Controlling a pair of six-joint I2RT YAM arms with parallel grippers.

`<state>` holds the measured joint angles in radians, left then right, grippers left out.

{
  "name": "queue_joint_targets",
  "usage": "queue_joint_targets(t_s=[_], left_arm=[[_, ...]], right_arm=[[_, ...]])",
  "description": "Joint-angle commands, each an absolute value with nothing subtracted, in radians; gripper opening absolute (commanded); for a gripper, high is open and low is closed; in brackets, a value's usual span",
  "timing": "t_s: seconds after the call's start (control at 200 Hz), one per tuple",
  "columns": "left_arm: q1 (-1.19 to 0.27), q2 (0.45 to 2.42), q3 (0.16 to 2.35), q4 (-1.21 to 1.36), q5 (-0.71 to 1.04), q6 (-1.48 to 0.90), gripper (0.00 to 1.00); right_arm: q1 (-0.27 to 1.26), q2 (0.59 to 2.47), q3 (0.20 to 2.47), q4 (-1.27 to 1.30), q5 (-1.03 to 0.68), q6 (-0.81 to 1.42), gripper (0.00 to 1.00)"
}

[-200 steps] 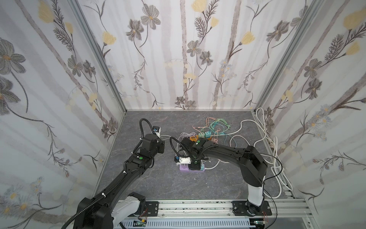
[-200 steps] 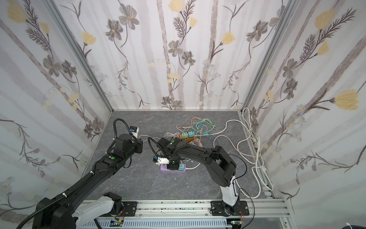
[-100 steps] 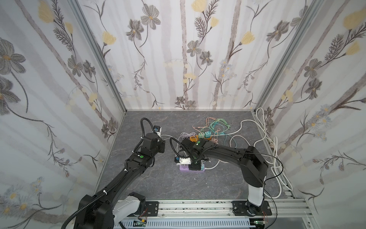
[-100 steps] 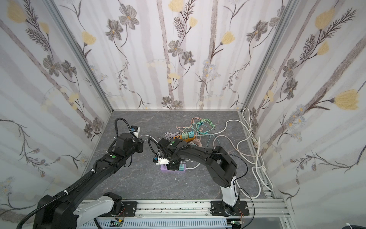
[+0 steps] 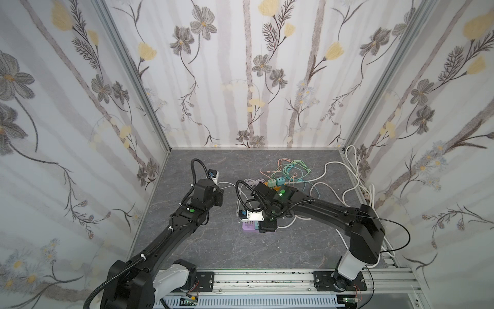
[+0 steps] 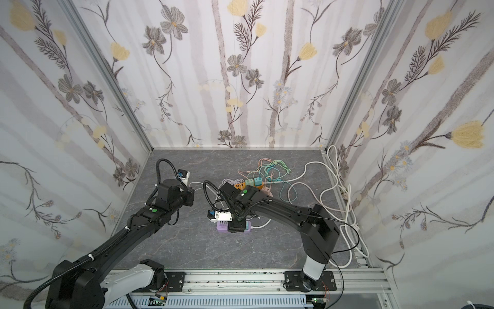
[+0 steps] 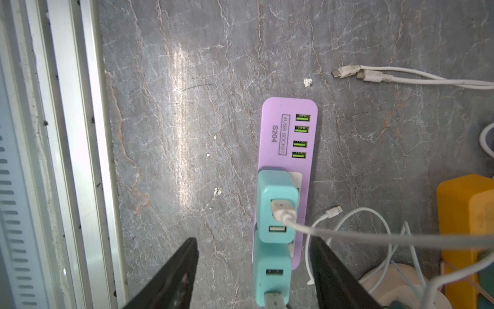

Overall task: Insert the plug
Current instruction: 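Lower the teal charger into the purple strip's socket and open the right gripper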

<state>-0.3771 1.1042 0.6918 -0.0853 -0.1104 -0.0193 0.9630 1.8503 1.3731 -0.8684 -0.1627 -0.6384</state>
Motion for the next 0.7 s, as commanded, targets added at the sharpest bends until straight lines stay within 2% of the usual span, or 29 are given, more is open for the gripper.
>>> queue_joint_targets(t_s=[0.0, 0.19, 0.41, 0.545, 0.56, 0.575, 0.59, 0.695], left_arm=[[-0.377, 1.104, 0.703, -0.091, -0.117, -0.031, 0.00], [-0.377, 1.113, 0.706, -0.099, -0.111, -0.036, 0.00], [-0.378, 1.160, 0.714, -0.104, -0.153, -0.073, 0.00], [-0.379, 1.185, 0.724, -0.113, -0.157, -0.097, 0.00], [-0.379, 1.187, 0.724, -0.113, -0.158, -0.098, 0.00], [-0.379, 1.189, 0.725, -0.114, -0.158, -0.099, 0.00], [-0.379, 1.191, 0.725, -0.113, -0.158, -0.100, 0.00], [-0.379, 1.202, 0.734, -0.119, -0.174, -0.102, 0.03]], right_arm=[[0.959, 1.789, 1.354, -0.796, -0.226, -0.671, 0.69], [0.936, 1.646, 1.294, -0.716, -0.262, -0.635, 0.71], [0.868, 1.422, 1.090, -0.385, -0.279, -0.459, 0.77], [0.822, 1.330, 0.982, -0.212, -0.233, -0.311, 0.85], [0.818, 1.322, 0.971, -0.196, -0.224, -0.294, 0.88], [0.811, 1.313, 0.961, -0.180, -0.215, -0.278, 0.96], [0.805, 1.308, 0.950, -0.162, -0.204, -0.264, 0.99], [0.788, 1.254, 0.865, -0.058, -0.076, -0.179, 0.99]])
